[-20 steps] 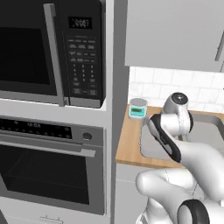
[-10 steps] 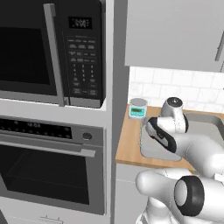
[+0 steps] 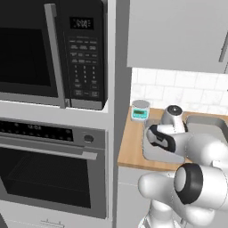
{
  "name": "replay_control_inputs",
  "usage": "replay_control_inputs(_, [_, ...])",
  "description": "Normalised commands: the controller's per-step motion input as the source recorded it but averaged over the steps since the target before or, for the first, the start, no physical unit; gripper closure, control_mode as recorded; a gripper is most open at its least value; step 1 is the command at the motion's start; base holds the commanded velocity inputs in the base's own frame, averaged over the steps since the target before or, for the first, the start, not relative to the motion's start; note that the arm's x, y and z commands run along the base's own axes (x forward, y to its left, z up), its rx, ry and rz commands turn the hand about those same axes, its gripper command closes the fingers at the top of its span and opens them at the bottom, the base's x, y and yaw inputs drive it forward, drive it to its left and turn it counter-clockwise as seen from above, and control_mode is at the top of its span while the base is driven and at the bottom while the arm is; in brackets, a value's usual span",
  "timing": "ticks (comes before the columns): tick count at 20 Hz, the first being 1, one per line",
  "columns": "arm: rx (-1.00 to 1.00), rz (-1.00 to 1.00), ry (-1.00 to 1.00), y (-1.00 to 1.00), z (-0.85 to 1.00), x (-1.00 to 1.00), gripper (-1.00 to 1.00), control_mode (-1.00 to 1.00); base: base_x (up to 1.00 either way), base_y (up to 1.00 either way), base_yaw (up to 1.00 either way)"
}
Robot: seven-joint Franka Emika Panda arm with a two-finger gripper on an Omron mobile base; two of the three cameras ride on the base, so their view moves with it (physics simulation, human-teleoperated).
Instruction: Place one mushroom and one fish in each tupperware on the nearby counter, to pack two identical lunches.
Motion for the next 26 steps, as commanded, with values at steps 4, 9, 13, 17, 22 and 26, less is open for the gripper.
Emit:
replay_control_inputs(4, [0.00, 0.00, 0.00, 0.00, -0.26, 0.28, 1.00, -1.00, 0.00, 0.00, 0.00])
replay_control_inputs(9, [0.00, 0.00, 0.01, 0.00, -0.14, 0.40, 1.00, -1.00, 0.00, 0.00, 0.00])
replay_control_inputs(13, [0.00, 0.00, 0.13, -0.05, -0.27, 0.41, 1.00, -1.00, 0.00, 0.00, 0.00])
replay_control_inputs(17, [0.00, 0.00, 0.05, -0.03, -0.31, 0.08, -1.00, -1.00, 0.00, 0.00, 0.00])
replay_control_inputs(22, [0.00, 0.00, 0.02, -0.10, -0.20, 0.00, -1.00, -1.00, 0.00, 0.00, 0.00])
replay_control_inputs(26, [0.01, 0.00, -0.02, -0.08, -0.05, -0.28, -1.00, -1.00, 0.00, 0.00, 0.00])
